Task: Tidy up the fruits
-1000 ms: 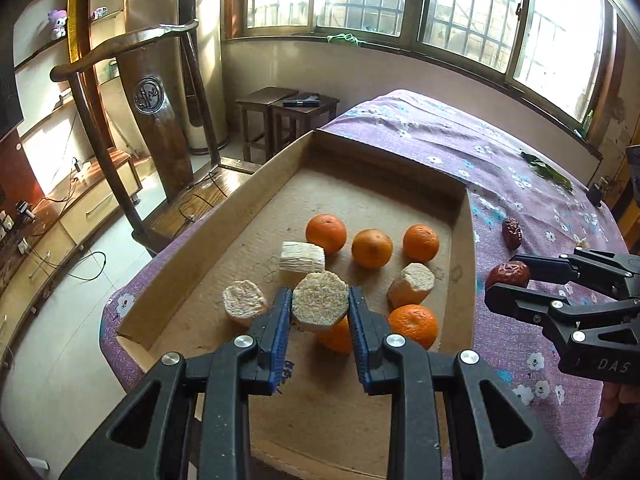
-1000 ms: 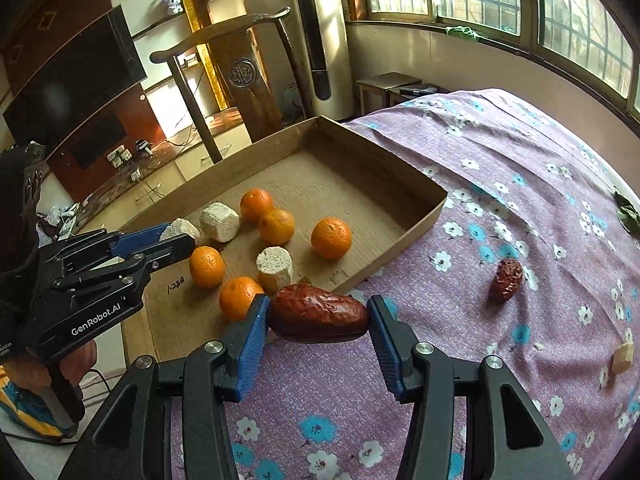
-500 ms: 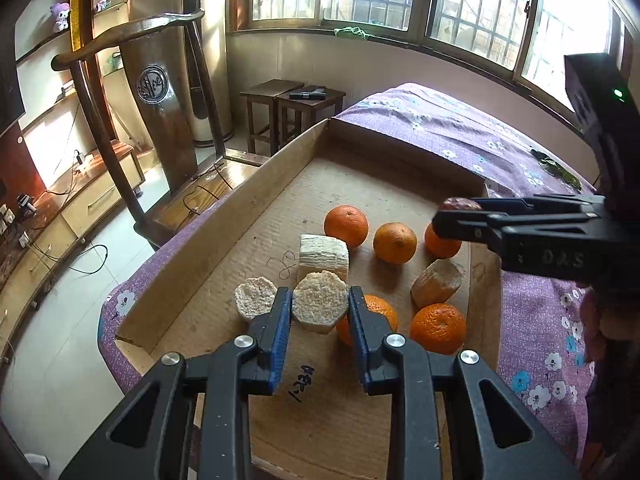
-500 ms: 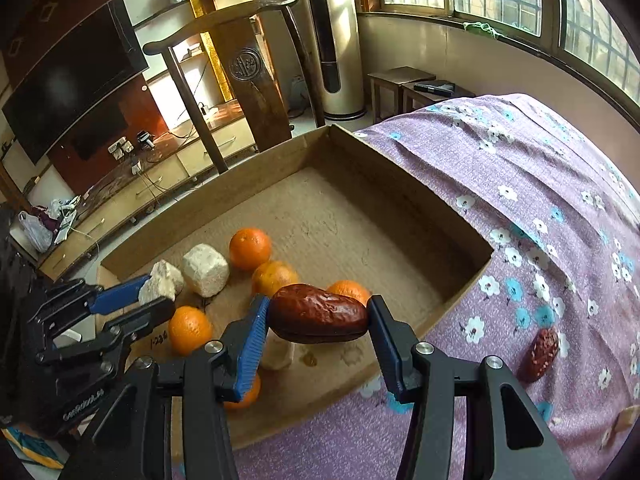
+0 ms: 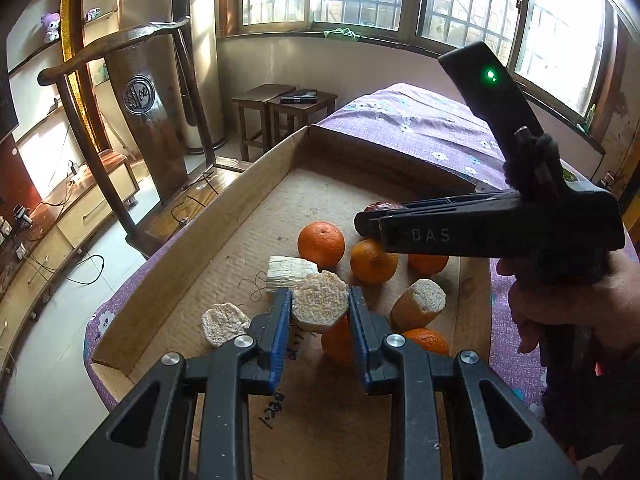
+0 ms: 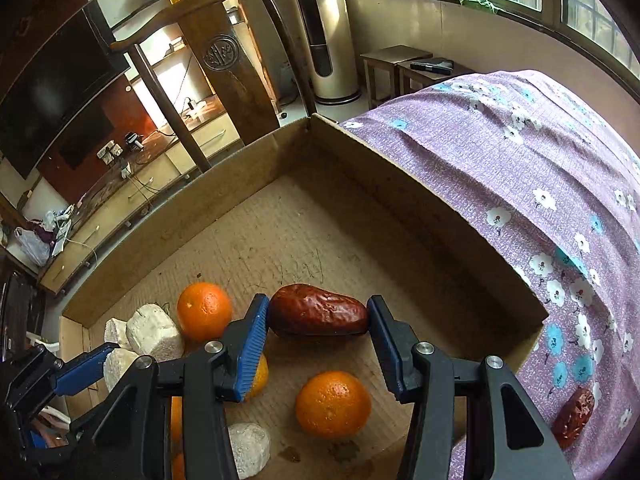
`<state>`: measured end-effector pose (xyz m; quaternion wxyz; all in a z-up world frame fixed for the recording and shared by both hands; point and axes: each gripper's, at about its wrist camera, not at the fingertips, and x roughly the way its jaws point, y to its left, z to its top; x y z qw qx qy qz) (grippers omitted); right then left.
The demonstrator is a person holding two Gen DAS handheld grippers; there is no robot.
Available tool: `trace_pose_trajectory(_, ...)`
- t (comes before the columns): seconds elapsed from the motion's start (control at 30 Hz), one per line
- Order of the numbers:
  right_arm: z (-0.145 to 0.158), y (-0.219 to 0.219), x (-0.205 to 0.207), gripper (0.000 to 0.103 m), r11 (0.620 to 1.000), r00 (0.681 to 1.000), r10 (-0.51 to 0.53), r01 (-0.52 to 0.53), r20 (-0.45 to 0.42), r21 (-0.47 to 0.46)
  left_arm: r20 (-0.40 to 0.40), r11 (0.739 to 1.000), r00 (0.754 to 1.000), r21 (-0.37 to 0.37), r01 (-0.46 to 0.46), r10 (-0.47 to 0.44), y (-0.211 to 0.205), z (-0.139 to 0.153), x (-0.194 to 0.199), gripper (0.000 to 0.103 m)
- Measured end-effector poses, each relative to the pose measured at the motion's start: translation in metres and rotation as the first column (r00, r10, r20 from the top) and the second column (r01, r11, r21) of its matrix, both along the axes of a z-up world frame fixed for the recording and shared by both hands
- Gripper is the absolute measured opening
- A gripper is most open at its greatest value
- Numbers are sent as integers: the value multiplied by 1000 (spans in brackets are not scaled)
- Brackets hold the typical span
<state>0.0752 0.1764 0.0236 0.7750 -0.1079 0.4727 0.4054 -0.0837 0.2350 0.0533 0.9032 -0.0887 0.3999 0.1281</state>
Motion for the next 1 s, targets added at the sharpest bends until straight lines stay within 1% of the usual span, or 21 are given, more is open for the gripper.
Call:
trace_pose_trajectory(0.03,-1,0,0,55,1000,1000,-4,4,-10,10,0,1000,1000,4,-1,1,-1,0,1,27)
trace_pose_trajectory(0.07,0,-2,1,59,1000,1000,-7,7,-20,17,1,1000,1000,5,-2,2,-1,0,2,27)
trace_pose_trajectory(0.1,1,-4,0,63,1000,1000,-12,12,-19,18,2,1000,1000,3,-3,3,-1,0,1,27)
trace_pose_trajectory(0.17,7,-10,-2,67,1000,1000,-22,22,-2,22,6,1000,1000,-3,-8,8,1,-1,1,28)
trace_pose_trajectory(0.23,13,-20,-7,69,999,1000,-27,27,3,36,4,1000,1000,-6,-23,23,3,-2,0,38)
trace_pose_trajectory(0.27,15,-25,-9,73,999,999,-35,35,9,38,4,1000,1000,-10,-29,29,4,-1,1,45)
trace_pose_trajectory(0.3,18,-31,-13,74,998,999,-43,42,17,39,11,999,999,-15,-31,31,5,0,0,49)
trace_pose_trajectory(0.33,20,-37,-16,74,998,999,-48,47,22,43,17,999,999,-12,-32,32,4,1,0,52)
trace_pose_trajectory(0.4,24,-49,-23,74,997,998,-58,57,27,54,20,999,999,4,-36,36,2,2,0,61)
trace_pose_trajectory(0.53,33,-72,-38,76,994,994,-89,85,57,71,24,999,999,15,-39,38,-1,4,-1,65)
trace_pose_trajectory(0.63,40,-90,-52,81,991,988,-122,116,92,63,33,999,999,18,-43,42,-4,6,-3,66)
trace_pose_trajectory(0.7,43,-103,-59,84,988,982,-150,145,113,56,45,999,998,29,-45,44,-8,8,-4,75)
trace_pose_trajectory(0.73,44,-111,-62,84,986,980,-164,158,113,59,50,998,998,33,-45,43,-11,9,-4,76)
trace_pose_trajectory(0.83,44,-135,-68,86,976,971,-213,208,106,59,60,999,998,37,-27,25,-21,13,-4,77)
trace_pose_trajectory(1.0,42,-172,-76,87,962,957,-272,270,103,27,73,999,997,34,18,-21,-44,18,-2,78)
